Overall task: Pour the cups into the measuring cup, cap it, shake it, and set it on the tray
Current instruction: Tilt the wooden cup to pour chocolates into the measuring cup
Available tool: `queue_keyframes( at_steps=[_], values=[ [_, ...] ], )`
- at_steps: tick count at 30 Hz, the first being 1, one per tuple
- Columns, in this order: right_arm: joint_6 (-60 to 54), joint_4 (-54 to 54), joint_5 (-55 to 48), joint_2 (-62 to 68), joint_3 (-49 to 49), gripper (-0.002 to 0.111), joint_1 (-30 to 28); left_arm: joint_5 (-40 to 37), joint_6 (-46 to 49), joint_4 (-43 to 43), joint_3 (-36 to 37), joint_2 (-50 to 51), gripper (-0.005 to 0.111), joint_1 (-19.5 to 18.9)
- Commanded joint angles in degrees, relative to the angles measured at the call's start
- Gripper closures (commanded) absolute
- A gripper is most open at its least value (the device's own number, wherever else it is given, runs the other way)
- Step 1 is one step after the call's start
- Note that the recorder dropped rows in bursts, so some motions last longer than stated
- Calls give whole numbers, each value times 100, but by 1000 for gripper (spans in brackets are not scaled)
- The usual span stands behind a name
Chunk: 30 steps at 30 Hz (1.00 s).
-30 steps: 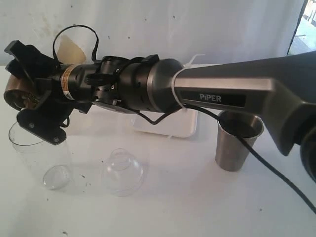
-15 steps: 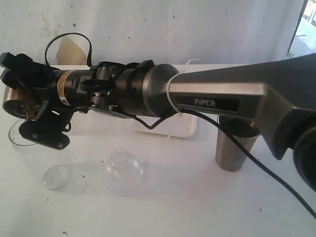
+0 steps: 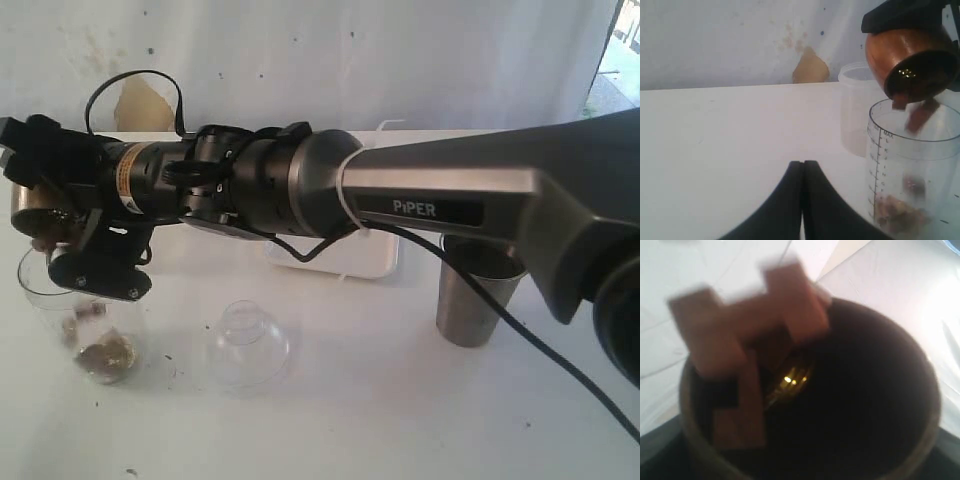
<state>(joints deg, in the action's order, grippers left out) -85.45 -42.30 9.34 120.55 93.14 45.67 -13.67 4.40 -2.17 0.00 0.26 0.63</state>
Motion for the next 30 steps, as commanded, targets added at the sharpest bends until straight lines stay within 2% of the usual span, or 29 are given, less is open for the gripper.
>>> queue_keyframes(
  at_steps=[1, 16, 20, 23, 30],
  values=[
    [-142, 37, 62, -48, 46, 108, 6, 32, -24, -18, 0, -26, 107, 8],
    [-281, 37, 37, -48, 46, 108, 6, 32, -24, -18, 0, -26, 107, 8],
    [38, 236, 113, -48, 46, 108, 6, 32, -24, -18, 0, -26, 107, 8],
    [722, 385, 290, -83, 46, 108, 6, 32, -24, -18, 0, -26, 107, 8],
    [3975, 486, 676, -388, 82, 108, -5, 32, -24, -18, 0, -26, 107, 8]
  ],
)
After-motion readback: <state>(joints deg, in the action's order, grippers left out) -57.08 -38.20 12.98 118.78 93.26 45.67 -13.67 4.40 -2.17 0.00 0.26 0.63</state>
